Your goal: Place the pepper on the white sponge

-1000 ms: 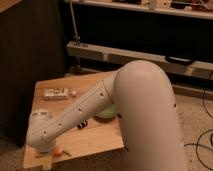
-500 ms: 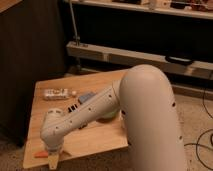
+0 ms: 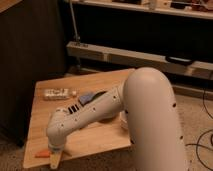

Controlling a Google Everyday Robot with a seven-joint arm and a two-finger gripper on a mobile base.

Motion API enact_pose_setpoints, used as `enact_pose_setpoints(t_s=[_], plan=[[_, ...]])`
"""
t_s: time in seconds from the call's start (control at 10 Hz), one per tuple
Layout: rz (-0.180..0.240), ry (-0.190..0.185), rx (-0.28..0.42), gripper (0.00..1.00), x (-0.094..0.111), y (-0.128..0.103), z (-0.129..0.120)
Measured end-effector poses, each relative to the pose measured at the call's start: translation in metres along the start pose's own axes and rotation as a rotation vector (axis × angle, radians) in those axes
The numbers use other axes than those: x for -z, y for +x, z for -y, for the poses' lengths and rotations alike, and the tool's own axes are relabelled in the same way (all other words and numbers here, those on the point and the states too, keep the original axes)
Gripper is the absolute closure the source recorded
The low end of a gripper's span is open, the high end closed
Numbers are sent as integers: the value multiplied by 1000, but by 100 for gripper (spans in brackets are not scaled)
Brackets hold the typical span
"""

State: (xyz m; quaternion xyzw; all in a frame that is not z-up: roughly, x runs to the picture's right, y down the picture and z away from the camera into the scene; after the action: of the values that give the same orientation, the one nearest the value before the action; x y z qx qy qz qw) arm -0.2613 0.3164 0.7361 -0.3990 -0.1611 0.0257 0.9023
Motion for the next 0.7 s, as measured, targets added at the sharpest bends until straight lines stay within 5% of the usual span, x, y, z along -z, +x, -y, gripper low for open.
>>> enact_pose_setpoints(t_s=[0.4,0.7], plan=[[-22,-8,-11,77,0,-1,-2],[-40,-1,-14,99,5,-8,3]])
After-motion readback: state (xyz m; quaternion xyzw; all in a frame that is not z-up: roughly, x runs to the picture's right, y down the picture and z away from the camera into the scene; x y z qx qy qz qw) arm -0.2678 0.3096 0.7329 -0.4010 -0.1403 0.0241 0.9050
